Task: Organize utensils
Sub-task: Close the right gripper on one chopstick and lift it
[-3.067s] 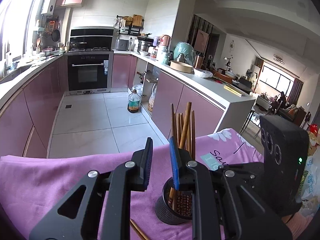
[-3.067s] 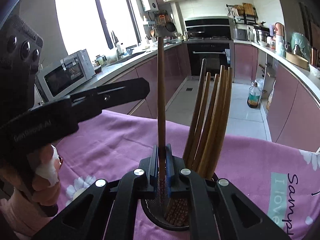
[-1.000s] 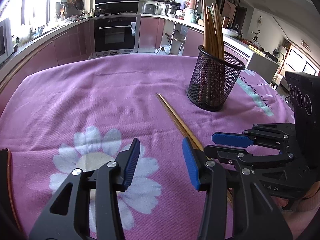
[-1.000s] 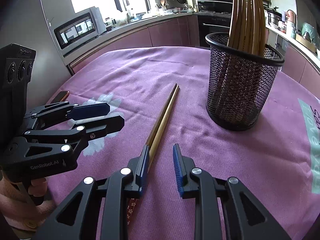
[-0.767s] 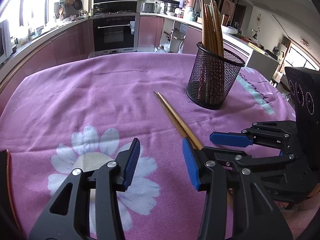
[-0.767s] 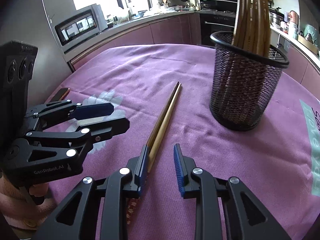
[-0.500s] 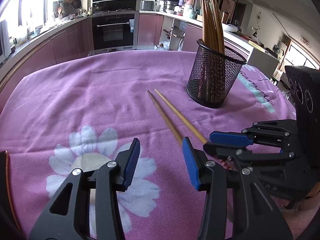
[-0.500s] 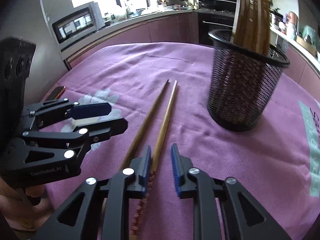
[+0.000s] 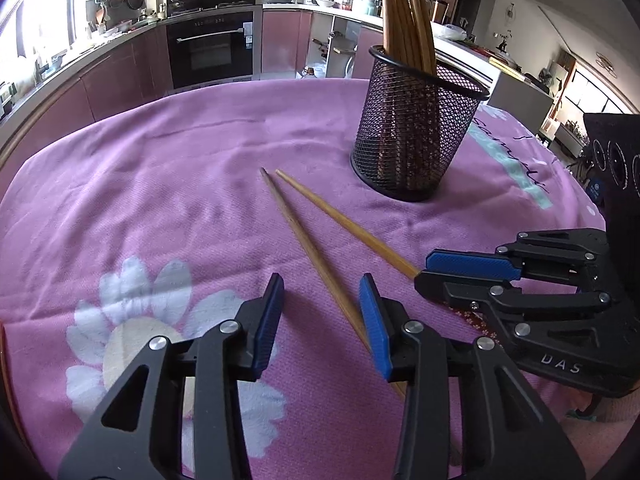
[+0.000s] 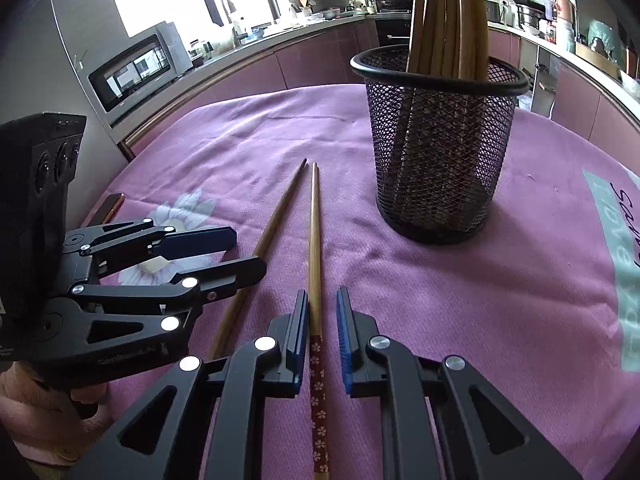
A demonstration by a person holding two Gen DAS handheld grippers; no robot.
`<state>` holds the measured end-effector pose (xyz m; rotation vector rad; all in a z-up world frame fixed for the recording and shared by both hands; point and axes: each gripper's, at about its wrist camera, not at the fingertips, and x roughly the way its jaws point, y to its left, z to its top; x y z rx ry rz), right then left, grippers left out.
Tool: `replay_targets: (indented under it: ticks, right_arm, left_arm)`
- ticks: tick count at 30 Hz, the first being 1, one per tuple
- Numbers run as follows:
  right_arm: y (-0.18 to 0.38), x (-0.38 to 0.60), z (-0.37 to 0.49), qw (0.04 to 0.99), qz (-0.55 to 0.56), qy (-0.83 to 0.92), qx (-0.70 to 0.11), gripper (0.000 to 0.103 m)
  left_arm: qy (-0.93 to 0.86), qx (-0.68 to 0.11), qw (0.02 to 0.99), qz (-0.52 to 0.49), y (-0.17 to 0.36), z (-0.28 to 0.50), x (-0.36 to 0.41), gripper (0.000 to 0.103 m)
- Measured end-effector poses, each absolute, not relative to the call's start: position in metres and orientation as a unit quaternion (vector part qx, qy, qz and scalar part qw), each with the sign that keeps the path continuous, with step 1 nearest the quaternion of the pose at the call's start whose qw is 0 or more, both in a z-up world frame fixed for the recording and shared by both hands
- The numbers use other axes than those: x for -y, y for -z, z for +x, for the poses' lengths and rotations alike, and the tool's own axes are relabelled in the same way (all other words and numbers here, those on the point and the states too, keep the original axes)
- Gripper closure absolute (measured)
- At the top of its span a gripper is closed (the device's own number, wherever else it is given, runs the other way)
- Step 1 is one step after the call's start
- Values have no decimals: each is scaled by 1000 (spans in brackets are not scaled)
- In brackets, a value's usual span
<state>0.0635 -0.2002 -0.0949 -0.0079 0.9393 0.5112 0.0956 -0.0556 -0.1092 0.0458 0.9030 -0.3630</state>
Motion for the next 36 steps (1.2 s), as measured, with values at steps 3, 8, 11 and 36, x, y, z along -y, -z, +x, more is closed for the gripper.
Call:
replay_targets:
  ticks: [3,8,11,36]
  right_arm:
    - [95,201,62,861,-1,-243,-447,91]
    - [94,205,62,861,3,-243,-447,92]
    - [95,209,62,860,10,-242,-449,94]
    - [91,191,67,857,-10,-252,-450,86]
  left_arm:
    - [172,-436,883,19,110,98,56,73]
    - [171,-436,883,9,109,95,54,85]
    - [168,-436,884,4,109,93,53,88]
    - [153,-444,883,13,108,99,45,79]
